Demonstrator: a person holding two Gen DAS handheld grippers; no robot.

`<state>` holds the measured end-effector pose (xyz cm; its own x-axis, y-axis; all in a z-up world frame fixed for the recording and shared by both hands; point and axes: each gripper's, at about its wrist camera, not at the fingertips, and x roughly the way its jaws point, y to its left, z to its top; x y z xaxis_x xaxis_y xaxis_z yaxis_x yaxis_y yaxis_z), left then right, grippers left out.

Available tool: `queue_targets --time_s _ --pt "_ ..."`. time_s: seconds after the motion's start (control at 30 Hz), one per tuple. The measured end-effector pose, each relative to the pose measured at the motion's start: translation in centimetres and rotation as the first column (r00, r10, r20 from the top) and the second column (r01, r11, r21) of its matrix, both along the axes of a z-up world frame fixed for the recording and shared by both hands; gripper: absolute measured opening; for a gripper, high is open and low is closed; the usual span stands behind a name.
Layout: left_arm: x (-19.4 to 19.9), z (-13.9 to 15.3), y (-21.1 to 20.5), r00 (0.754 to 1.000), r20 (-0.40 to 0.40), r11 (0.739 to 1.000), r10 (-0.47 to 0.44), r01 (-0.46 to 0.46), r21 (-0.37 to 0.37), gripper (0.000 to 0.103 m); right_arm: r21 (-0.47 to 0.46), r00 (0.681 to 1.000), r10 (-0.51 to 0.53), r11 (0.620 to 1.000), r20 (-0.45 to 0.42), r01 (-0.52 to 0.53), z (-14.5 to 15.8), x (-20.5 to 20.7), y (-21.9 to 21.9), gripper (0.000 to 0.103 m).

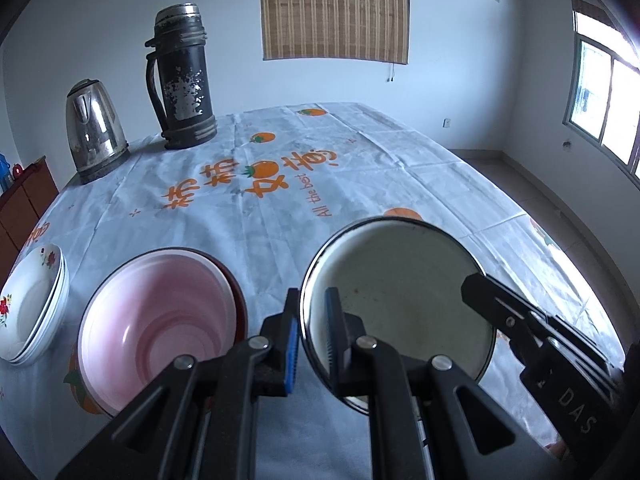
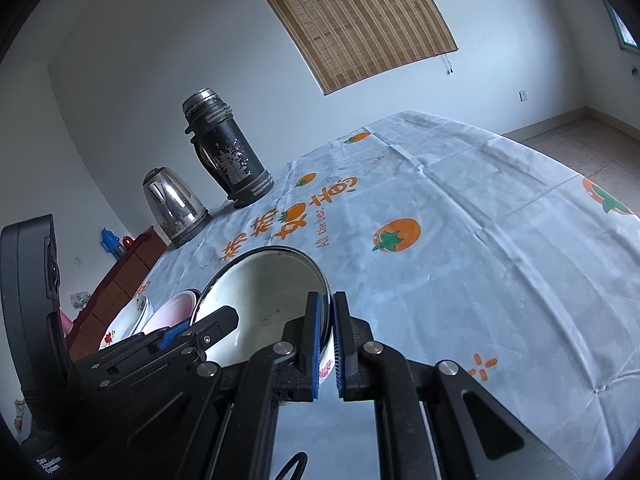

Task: Organize plates and bowls
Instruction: 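Lift and carry the enamel bowl with both grippers over the nested bowls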

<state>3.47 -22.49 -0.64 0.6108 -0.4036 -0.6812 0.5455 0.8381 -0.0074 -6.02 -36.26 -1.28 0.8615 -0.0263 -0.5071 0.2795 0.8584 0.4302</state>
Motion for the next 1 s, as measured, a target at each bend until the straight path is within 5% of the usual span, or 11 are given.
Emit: queue_targets --time_s 1.0 --pt "-3.1 1.3 7.2 0.999 0.018 0.998 0.031 -0.030 -0.062 0.009 -0.037 1.000 0.015 0.999 -0.005 -0.015 2.3 -3.5 7.2 0.007"
